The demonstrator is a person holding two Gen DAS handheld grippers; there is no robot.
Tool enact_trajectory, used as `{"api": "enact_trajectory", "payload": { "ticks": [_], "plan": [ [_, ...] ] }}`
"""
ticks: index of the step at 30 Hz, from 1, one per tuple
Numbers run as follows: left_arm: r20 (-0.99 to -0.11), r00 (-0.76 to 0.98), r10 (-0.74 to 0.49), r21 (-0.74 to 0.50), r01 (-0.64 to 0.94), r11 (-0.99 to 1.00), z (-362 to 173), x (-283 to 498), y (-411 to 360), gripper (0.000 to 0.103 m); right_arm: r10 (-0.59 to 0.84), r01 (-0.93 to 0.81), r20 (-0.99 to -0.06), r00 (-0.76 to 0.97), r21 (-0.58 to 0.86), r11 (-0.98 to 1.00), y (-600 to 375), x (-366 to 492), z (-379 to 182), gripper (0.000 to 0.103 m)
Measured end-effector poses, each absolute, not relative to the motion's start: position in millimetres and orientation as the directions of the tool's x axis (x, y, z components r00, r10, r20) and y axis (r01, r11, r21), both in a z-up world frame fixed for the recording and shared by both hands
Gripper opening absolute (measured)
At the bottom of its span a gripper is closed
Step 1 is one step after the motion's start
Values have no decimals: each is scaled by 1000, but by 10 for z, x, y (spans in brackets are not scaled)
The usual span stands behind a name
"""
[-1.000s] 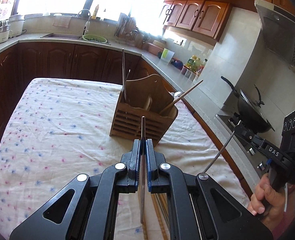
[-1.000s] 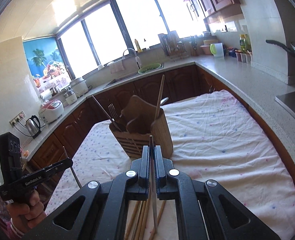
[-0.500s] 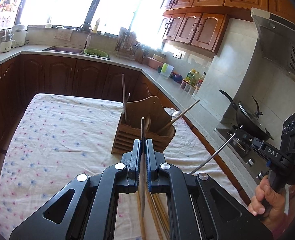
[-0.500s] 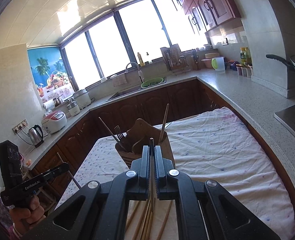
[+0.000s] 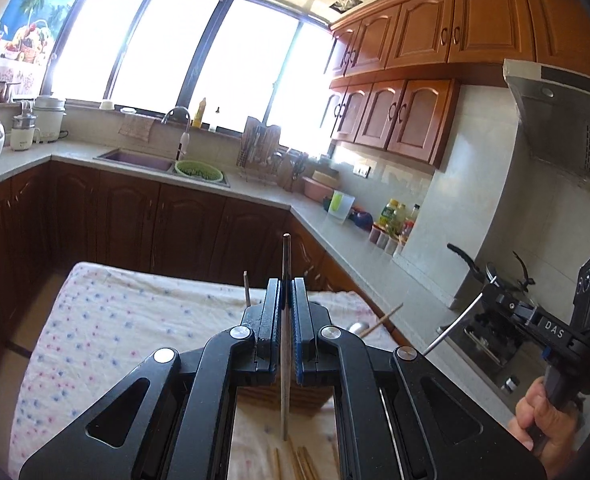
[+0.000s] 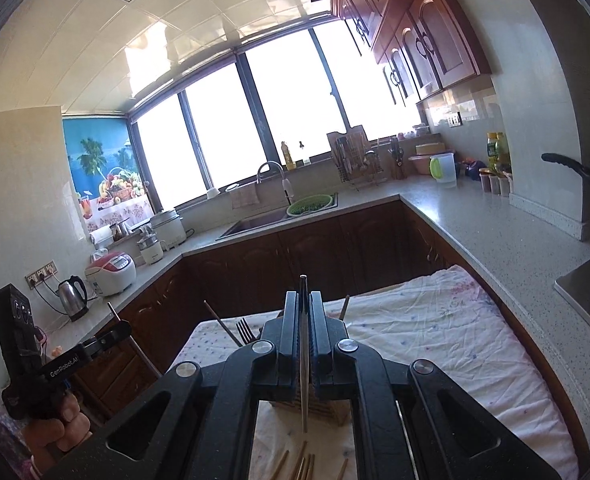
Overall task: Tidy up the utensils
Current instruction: 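Carry both chopsticks to the wooden holder and lower them into it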
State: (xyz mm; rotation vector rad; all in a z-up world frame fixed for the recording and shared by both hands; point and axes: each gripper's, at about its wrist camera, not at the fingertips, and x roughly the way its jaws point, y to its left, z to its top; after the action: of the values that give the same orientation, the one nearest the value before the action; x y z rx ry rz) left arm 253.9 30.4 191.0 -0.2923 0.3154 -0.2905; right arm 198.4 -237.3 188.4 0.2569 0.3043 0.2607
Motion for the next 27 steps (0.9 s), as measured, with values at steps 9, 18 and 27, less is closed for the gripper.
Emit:
{"api": "enact_trajectory", "payload": {
  "ticks": [9, 18, 27],
  "plan": [
    [-161, 969, -189, -319, 130, 939, 1950, 3108, 203, 4, 238, -185, -208, 949, 248, 951, -2234, 2453, 2049, 4],
    [-255, 953, -162, -305, 79, 949, 1289, 3369, 95, 4, 216, -150, -273, 938, 243, 958, -2150, 2704, 1574, 4],
    [-352, 917, -189, -309, 76, 948, 899, 3452, 78, 5, 217, -118, -363, 906, 275, 954, -2168, 2862, 1154, 4]
  ]
}}
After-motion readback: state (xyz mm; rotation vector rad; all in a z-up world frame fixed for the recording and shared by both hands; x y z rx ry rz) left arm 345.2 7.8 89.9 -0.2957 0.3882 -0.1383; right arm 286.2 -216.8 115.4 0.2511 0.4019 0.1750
